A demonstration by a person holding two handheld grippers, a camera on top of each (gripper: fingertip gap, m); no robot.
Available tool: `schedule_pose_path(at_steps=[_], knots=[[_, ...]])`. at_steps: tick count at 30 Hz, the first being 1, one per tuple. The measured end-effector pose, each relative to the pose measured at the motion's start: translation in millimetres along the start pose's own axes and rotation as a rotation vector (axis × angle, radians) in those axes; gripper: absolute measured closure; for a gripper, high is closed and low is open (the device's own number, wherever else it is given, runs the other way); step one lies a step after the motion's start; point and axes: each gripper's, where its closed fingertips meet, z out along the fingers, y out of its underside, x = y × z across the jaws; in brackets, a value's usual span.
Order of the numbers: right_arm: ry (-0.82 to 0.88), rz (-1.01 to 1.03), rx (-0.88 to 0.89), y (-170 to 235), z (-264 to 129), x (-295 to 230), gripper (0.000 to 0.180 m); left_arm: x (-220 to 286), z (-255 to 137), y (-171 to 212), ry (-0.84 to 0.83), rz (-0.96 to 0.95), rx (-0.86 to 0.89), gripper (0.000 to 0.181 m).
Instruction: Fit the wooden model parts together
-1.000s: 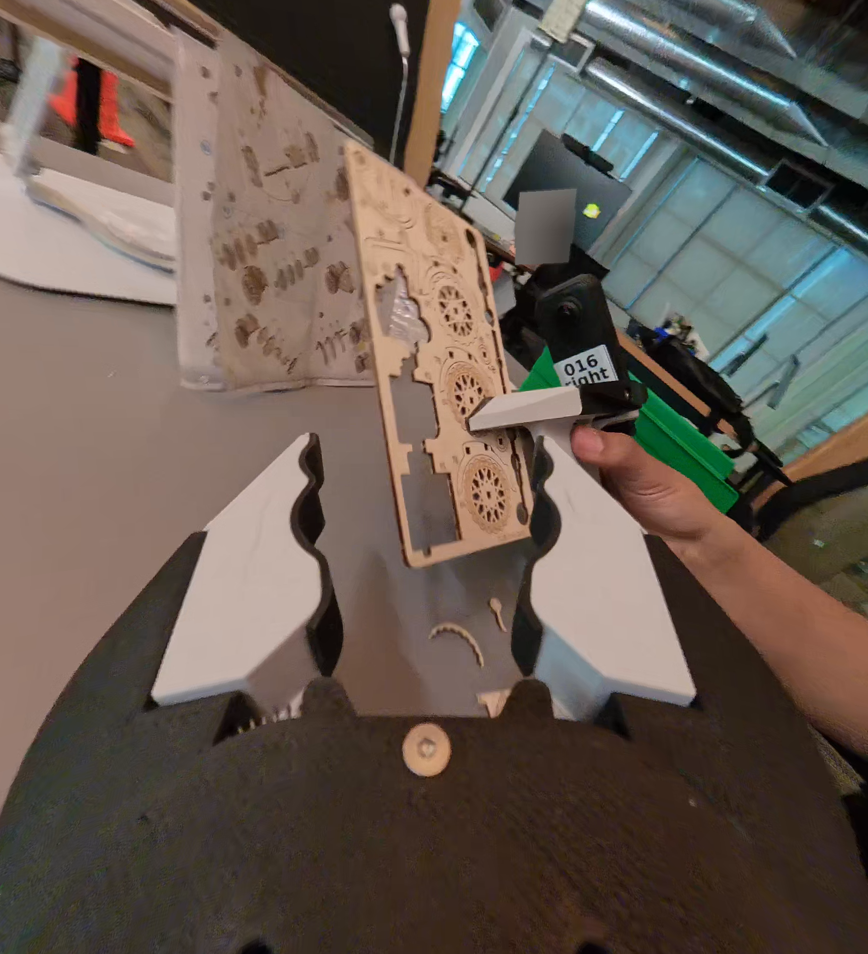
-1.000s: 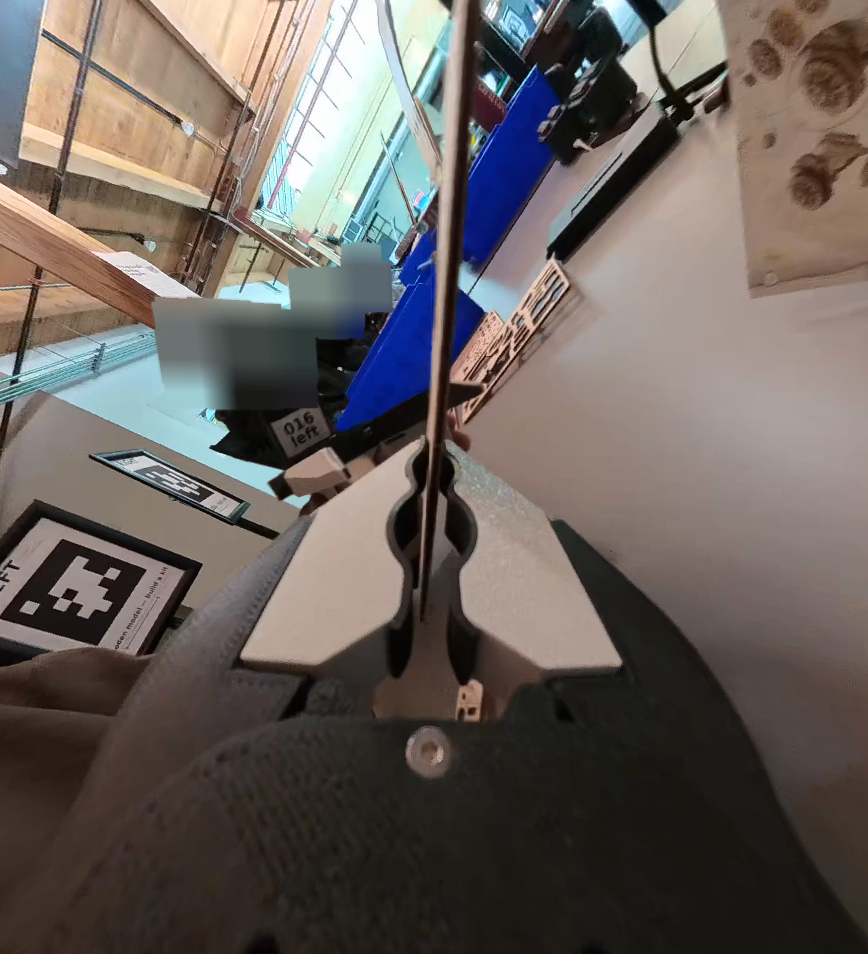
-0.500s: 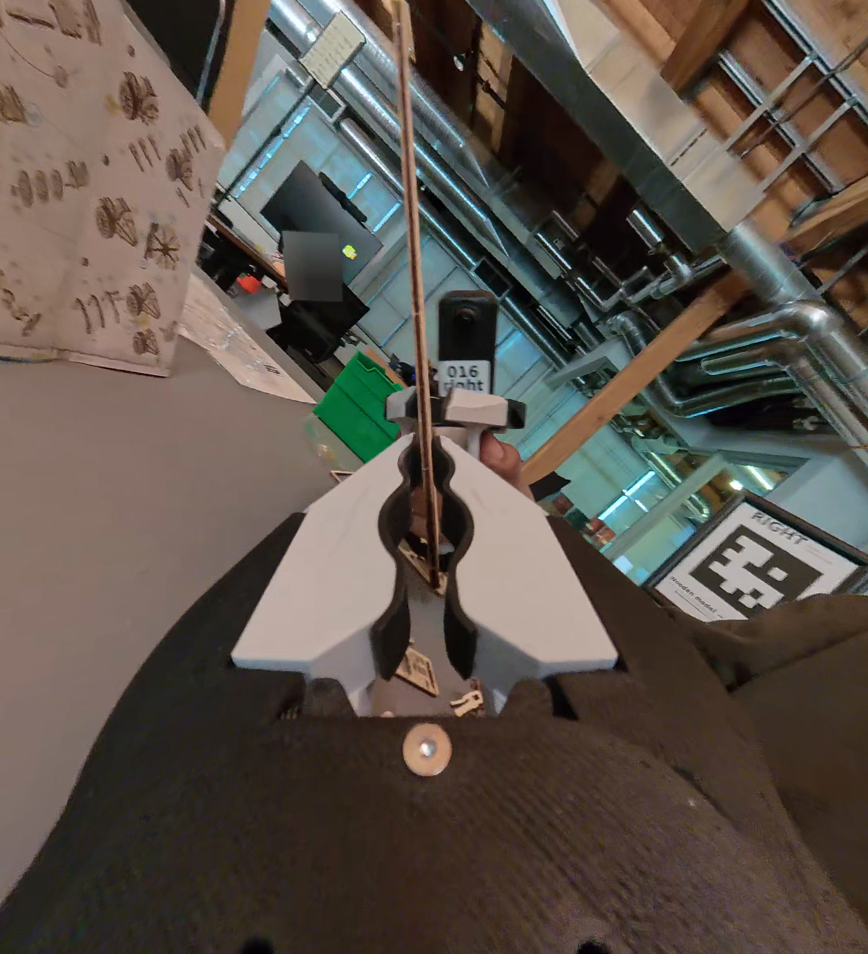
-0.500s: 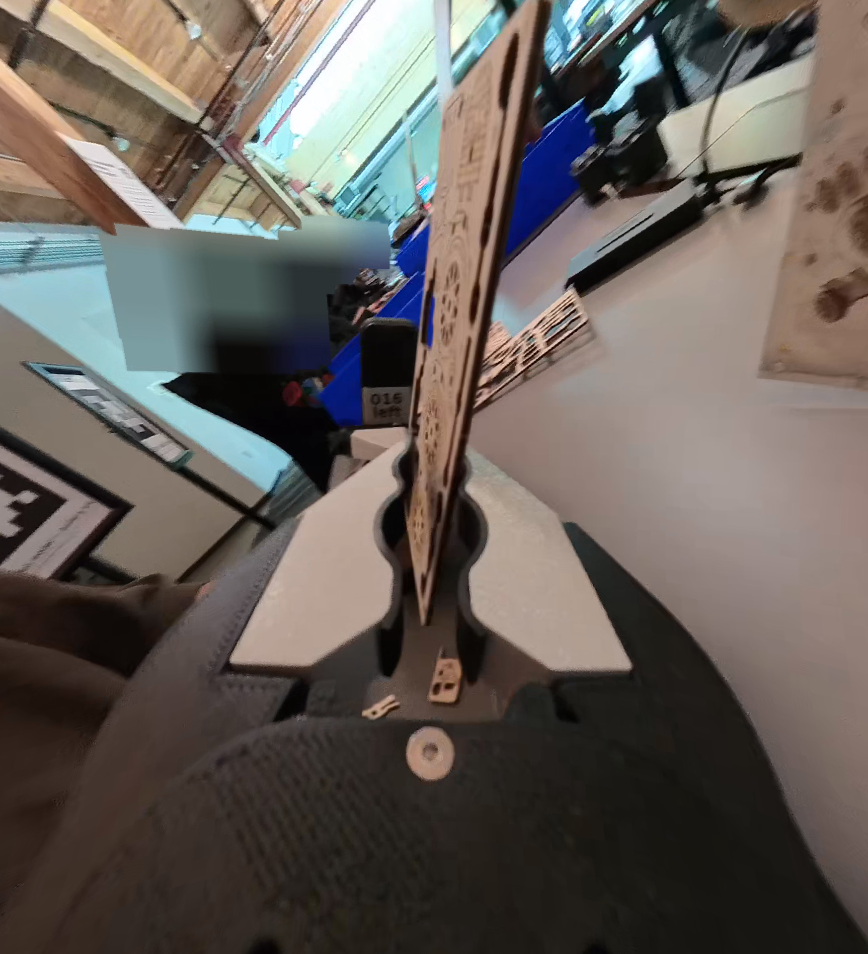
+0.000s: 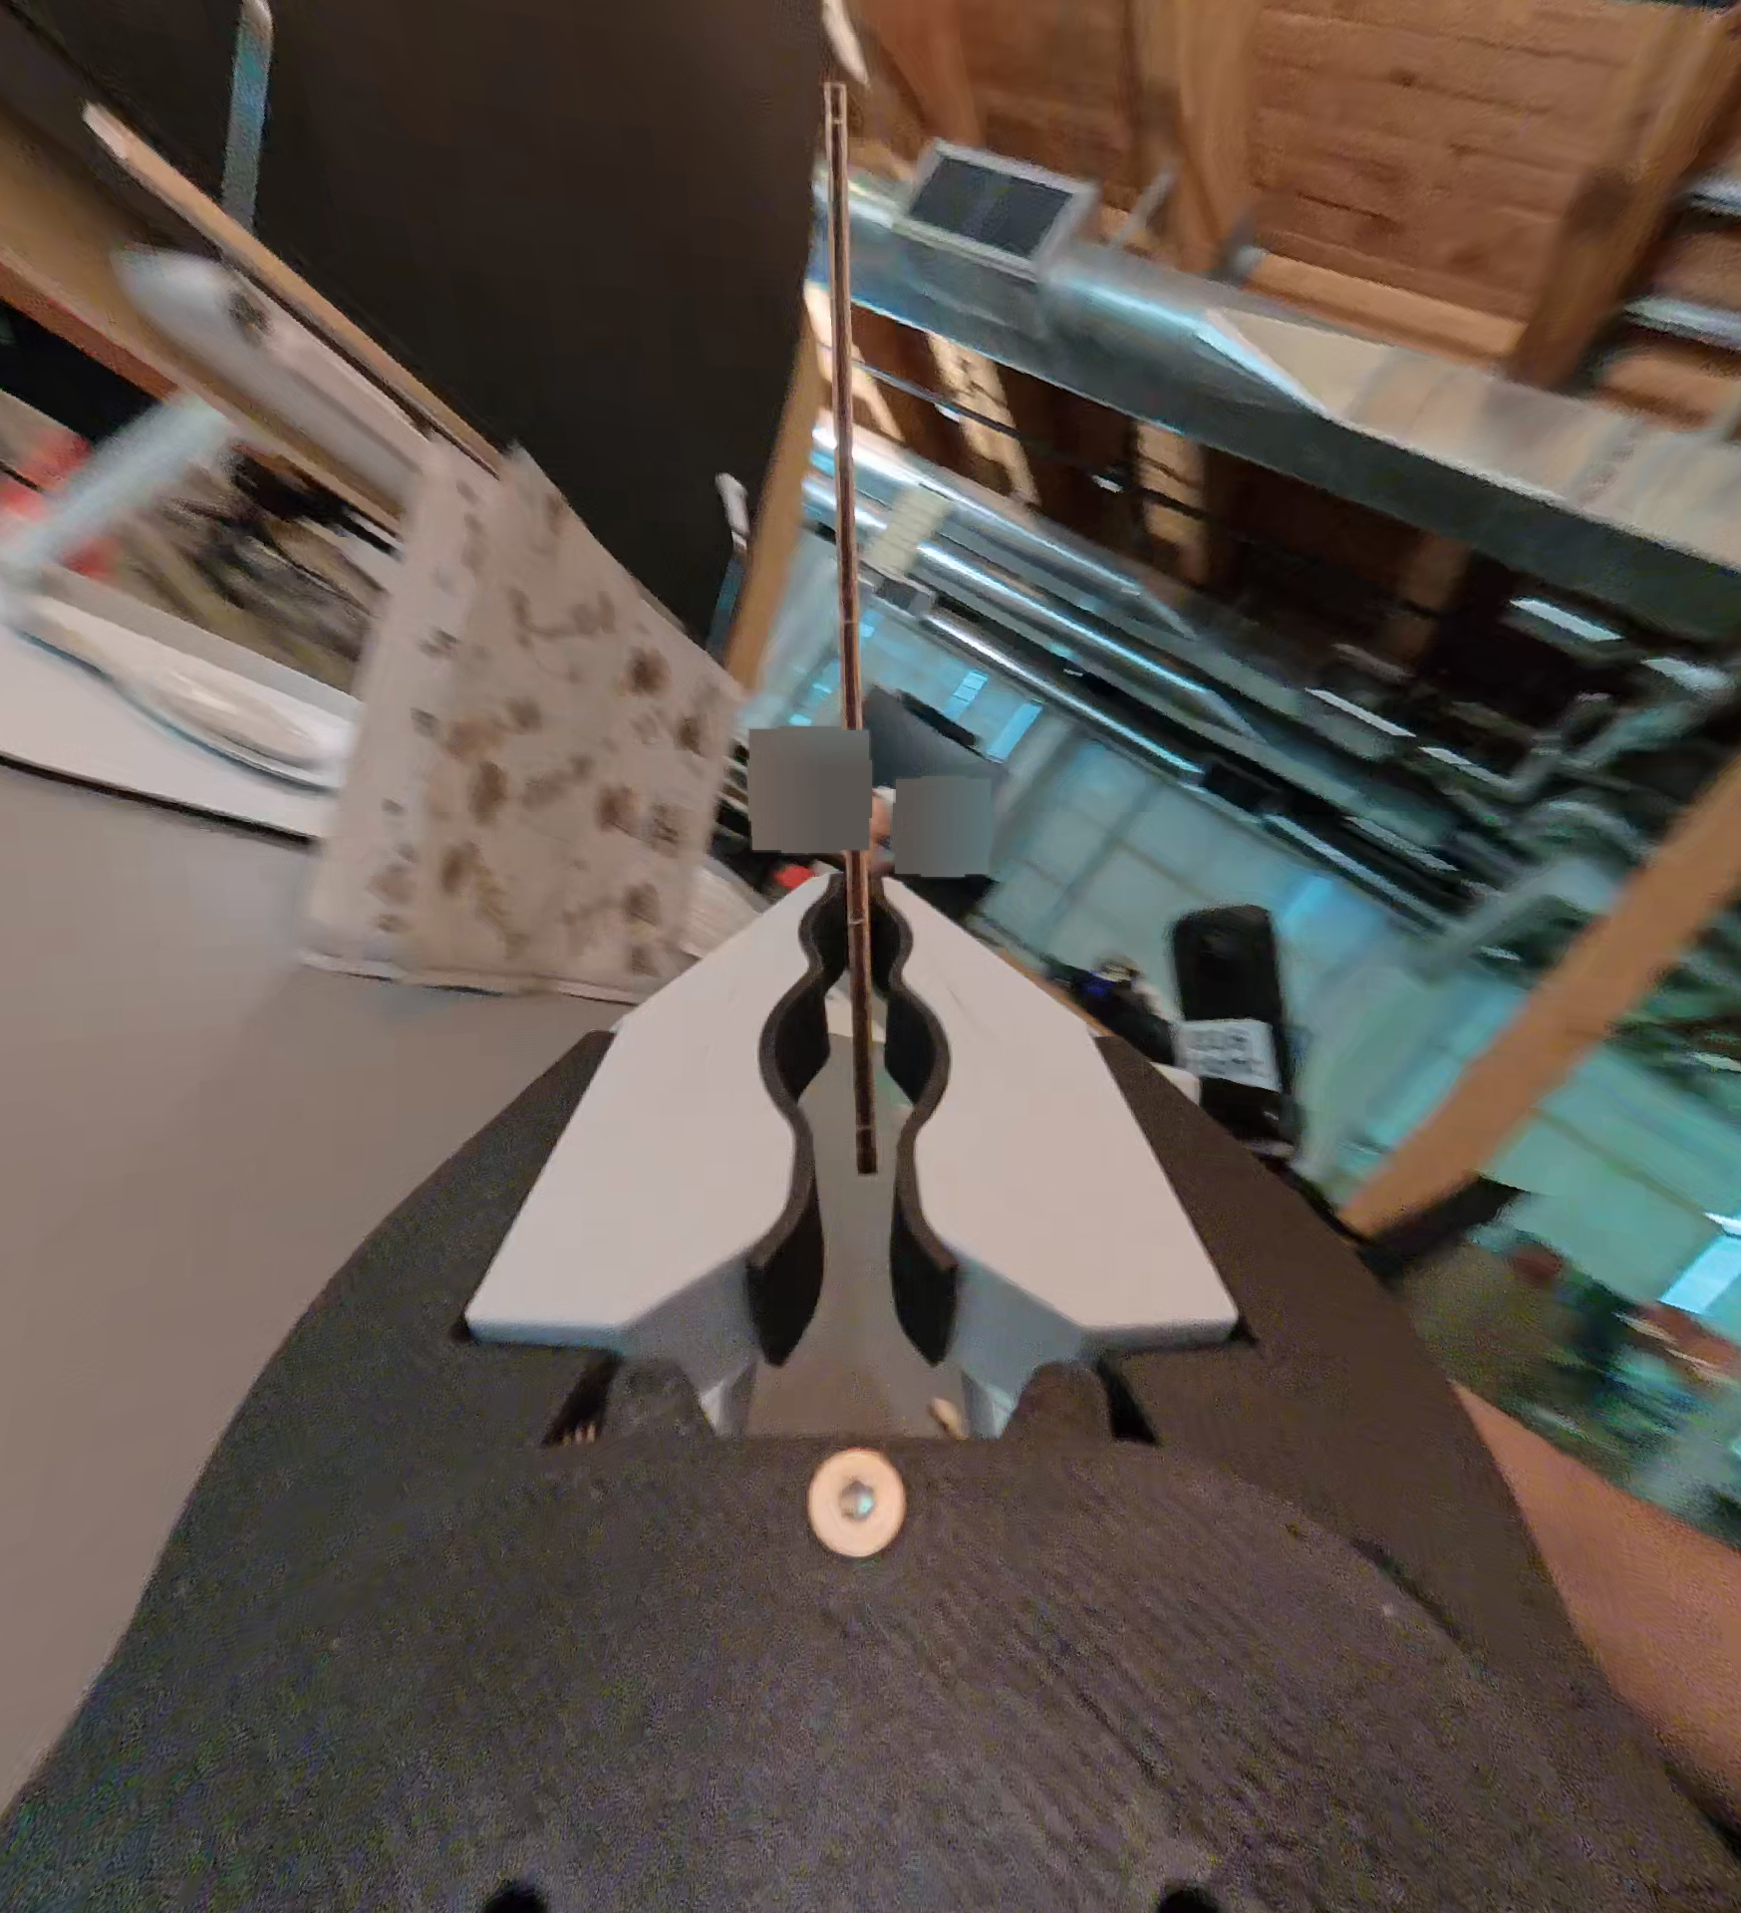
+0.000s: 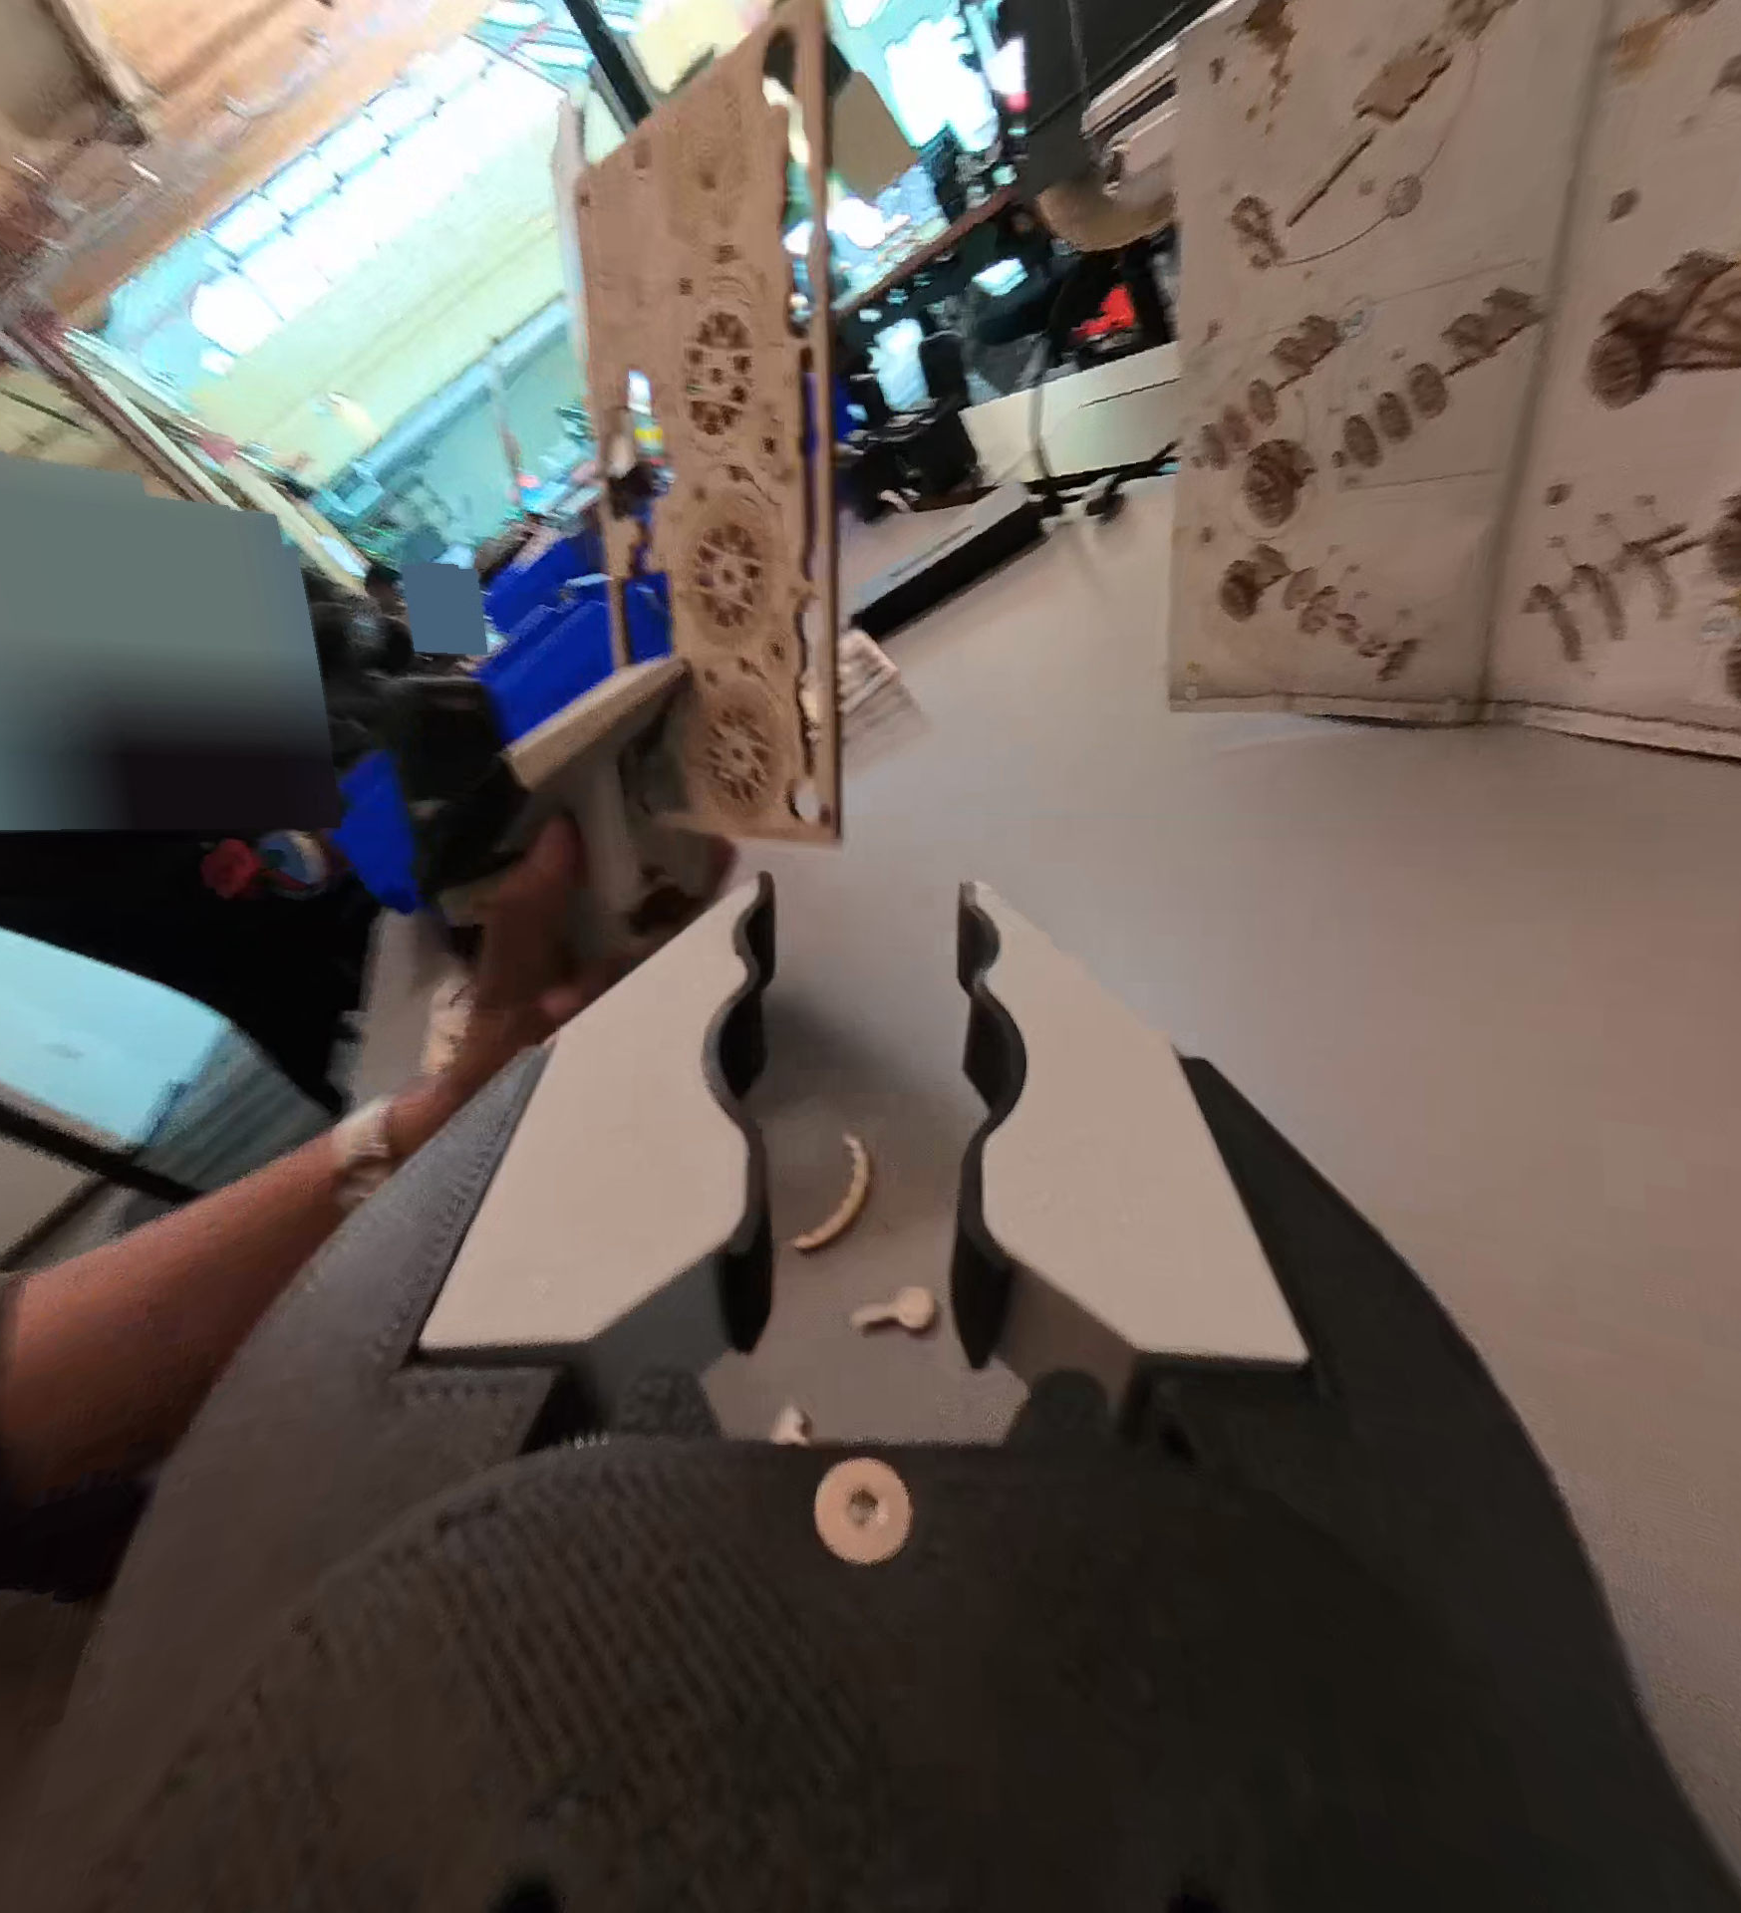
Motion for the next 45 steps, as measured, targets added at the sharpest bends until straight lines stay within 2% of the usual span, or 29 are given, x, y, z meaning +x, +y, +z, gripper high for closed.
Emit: schedule_pose_path(at_steps=[2, 4, 9, 11, 13, 15, 17, 18, 20, 22, 27, 31, 35, 39, 41, 42, 44, 45], knots=[[0.108, -0.095, -0.01, 1.4, -8.9, 14.1, 0.146, -6.1, -6.3, -5.9, -0.087, 0.082, 0.02, 0.181], [0.23, -0.215, -0.009, -2.2, -15.6, 30.1, 0.147, -5.5, -5.3, -4.2, -0.101, 0.122, 0.0, 0.181], [0.647, -0.704, -0.028, -18.1, -33.4, 63.7, 0.148, -4.5, 2.5, 3.7, -0.108, 0.196, -0.065, 0.18], [0.688, -0.781, 0.008, -20.2, -33.1, 61.0, 0.144, -14.1, -1.3, -6.7, -0.193, 0.284, -0.033, 0.18], [0.648, -0.742, 0.013, -14.7, -28.0, 57.1, 0.144, -21.2, -6.6, -17.1, -0.269, 0.391, -0.008, 0.18], [0.646, -0.702, 0.027, -16.5, -27.7, 55.0, 0.147, -20.6, -5.8, -15.7, -0.252, 0.412, -0.035, 0.18], [0.641, -0.684, 0.019, -16.7, -27.1, 54.2, 0.165, -20.9, -4.8, -14.0, -0.236, 0.382, -0.044, 0.18], [0.63, -0.669, 0.002, -15.0, -25.6, 53.9, 0.166, -21.8, -5.8, -15.6, -0.241, 0.375, -0.034, 0.18], [0.598, -0.622, -0.022, -10.4, -22.7, 54.1, 0.166, -25.4, -9.0, -20.3, -0.251, 0.341, -0.006, 0.18], [0.58, -0.572, -0.031, -5.6, -20.6, 56.1, 0.153, -29.4, -12.2, -25.0, -0.242, 0.278, 0.022, 0.18], [0.51, -0.567, -0.054, -1.5, -14.0, 47.5, 0.156, -32.3, -21.6, -43.1, -0.207, 0.125, 0.126, 0.179], [0.316, -0.477, -0.013, -3.5, -2.2, 9.3, 0.142, -0.2, -18.9, -61.6, -0.088, -0.004, 0.212, 0.18], [0.022, -0.194, 0.037, 1.1, 14.2, -40.6, 0.124, 38.2, -10.1, -62.4, 0.036, -0.121, 0.244, 0.18], [-0.194, -0.049, 0.077, -5.2, 19.2, -82.2, 0.121, 70.2, -3.1, -49.7, 0.105, -0.192, 0.25, 0.179], [-0.267, -0.038, 0.143, -19.3, 11.7, -97.4, 0.126, 83.1, -0.1, -41.7, 0.131, -0.196, 0.238, 0.179], [-0.283, -0.041, 0.169, -26.2, 7.3, -100.8, 0.134, 88.6, 1.2, -37.5, 0.145, -0.195, 0.232, 0.179], [-0.27, -0.064, 0.235, -42.7, -4.5, -98.7, 0.165, 95.5, 2.6, -29.9, 0.157, -0.177, 0.222, 0.179], [-0.27, -0.074, 0.263, -50.7, -11.0, -97.5, 0.169, 99.7, 3.7, -24.9, 0.167, -0.162, 0.207, 0.178]])
